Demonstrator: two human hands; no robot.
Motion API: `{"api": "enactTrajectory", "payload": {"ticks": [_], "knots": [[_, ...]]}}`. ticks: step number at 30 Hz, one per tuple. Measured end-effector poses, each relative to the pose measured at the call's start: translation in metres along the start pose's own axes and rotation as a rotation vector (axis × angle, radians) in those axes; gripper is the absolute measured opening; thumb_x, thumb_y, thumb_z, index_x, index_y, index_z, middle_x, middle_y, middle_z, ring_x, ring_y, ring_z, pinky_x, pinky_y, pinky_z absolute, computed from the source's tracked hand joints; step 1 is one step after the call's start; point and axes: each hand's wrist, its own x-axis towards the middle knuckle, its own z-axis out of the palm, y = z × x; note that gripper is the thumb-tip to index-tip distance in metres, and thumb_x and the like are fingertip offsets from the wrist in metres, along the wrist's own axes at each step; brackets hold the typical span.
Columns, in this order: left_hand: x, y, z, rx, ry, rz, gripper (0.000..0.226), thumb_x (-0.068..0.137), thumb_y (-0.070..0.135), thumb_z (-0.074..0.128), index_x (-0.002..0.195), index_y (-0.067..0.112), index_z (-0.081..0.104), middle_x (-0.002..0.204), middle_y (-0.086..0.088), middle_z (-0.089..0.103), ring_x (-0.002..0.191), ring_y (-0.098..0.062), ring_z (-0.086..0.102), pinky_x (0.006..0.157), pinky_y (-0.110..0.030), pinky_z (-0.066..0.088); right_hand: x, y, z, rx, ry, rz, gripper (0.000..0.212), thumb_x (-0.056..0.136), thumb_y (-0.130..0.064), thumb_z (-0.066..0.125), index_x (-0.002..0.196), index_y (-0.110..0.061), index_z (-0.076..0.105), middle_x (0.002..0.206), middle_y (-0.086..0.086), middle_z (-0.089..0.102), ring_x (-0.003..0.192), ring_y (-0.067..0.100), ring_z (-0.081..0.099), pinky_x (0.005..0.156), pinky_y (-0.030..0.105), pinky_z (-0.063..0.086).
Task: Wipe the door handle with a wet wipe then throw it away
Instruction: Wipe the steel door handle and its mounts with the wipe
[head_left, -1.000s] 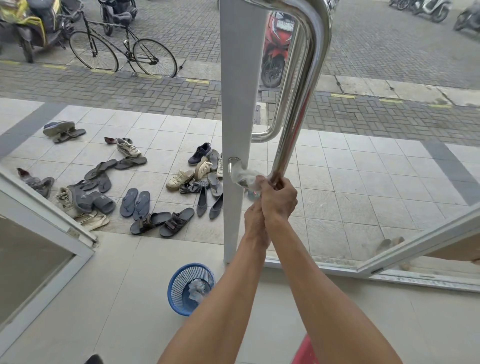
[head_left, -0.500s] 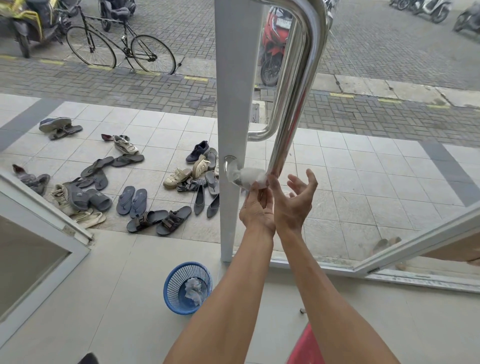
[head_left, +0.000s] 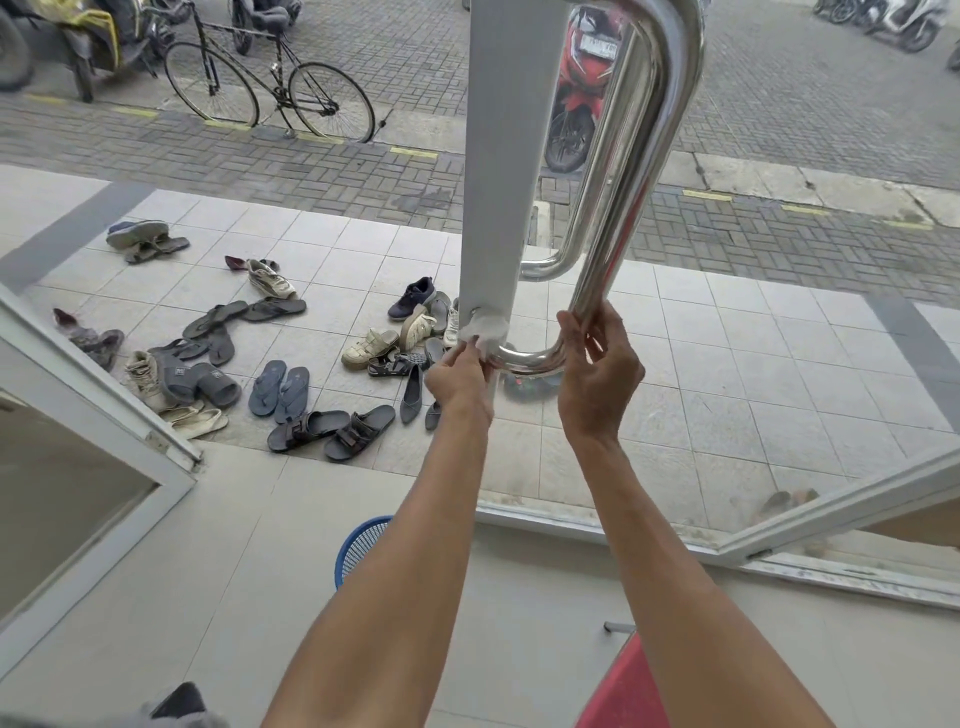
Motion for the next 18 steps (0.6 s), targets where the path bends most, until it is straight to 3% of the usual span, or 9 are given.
{"api": "enactTrajectory", "payload": {"ticks": [2, 5, 8, 12, 14, 16, 18], "knots": [[-0.001, 0.007, -0.003, 0.066, -0.087, -0.009, 0.002, 0.087, -0.004, 0.064, 0.089, -0.003, 0.065, 0.066, -0.007, 0.068, 0.057, -0.013, 0.067, 0.069, -0.031, 0.061, -0.001, 0.002, 0.005, -0.028, -0.045, -0.030, 0.017, 0.098, -0.030, 0.056, 0.103, -0.014, 0.055, 0.080, 0.000, 0.063, 0.070, 0.016, 0.062, 0.066, 0.028, 0.053], [-0.003, 0.000, -0.016, 0.201, -0.142, -0.029, 0.023, 0.083, -0.001, 0.070, 0.104, -0.009, 0.063, 0.092, -0.019, 0.069, 0.080, -0.025, 0.068, 0.077, -0.031, 0.059, 0.000, 0.003, 0.018, -0.075, -0.100, -0.023, 0.016, 0.102, -0.026, 0.044, 0.097, -0.014, 0.035, 0.078, 0.013, 0.051, 0.060, 0.017, 0.048, 0.053, 0.023, 0.038], [-0.002, -0.005, -0.021, 0.246, -0.163, -0.065, 0.036, 0.082, 0.003, 0.073, 0.113, -0.012, 0.060, 0.104, -0.025, 0.066, 0.089, -0.029, 0.065, 0.079, -0.033, 0.058, 0.000, 0.008, 0.024, -0.135, -0.088, -0.039, 0.019, 0.102, -0.024, 0.041, 0.101, -0.006, 0.034, 0.081, 0.018, 0.054, 0.065, 0.025, 0.053, 0.054, 0.024, 0.039], [0.011, 0.009, -0.010, 0.424, -0.067, 0.039, 0.022, 0.073, 0.009, 0.082, 0.073, 0.000, 0.061, 0.085, -0.018, 0.069, 0.072, -0.025, 0.067, 0.070, -0.039, 0.061, 0.001, 0.010, 0.025, -0.155, -0.104, -0.084, 0.020, 0.102, -0.023, 0.040, 0.102, -0.004, 0.034, 0.080, 0.019, 0.054, 0.067, 0.030, 0.054, 0.057, 0.026, 0.039], [0.017, 0.017, -0.001, 0.556, 0.007, 0.114, 0.026, 0.070, 0.013, 0.083, 0.067, 0.005, 0.058, 0.077, -0.013, 0.068, 0.069, -0.024, 0.069, 0.067, -0.042, 0.062, 0.002, 0.011, 0.024, -0.156, -0.113, -0.095, 0.020, 0.102, -0.022, 0.040, 0.101, -0.004, 0.034, 0.080, 0.020, 0.054, 0.067, 0.030, 0.054, 0.056, 0.021, 0.038], [0.024, 0.028, 0.008, 0.673, 0.051, 0.195, 0.023, 0.071, 0.018, 0.082, 0.078, 0.004, 0.065, 0.084, -0.015, 0.071, 0.073, -0.025, 0.072, 0.067, -0.041, 0.062, 0.003, 0.012, 0.023, -0.162, -0.121, -0.103, 0.020, 0.103, -0.022, 0.040, 0.101, -0.003, 0.033, 0.079, 0.020, 0.054, 0.066, 0.030, 0.054, 0.054, 0.016, 0.037], [0.033, 0.039, 0.017, 0.747, 0.061, 0.240, 0.046, 0.073, 0.024, 0.082, 0.109, 0.001, 0.064, 0.096, -0.016, 0.072, 0.082, -0.027, 0.072, 0.071, -0.039, 0.061, 0.004, 0.012, 0.023, -0.171, -0.127, -0.111, 0.020, 0.103, -0.022, 0.041, 0.101, -0.003, 0.033, 0.080, 0.020, 0.054, 0.066, 0.030, 0.055, 0.053, 0.013, 0.037]]}}
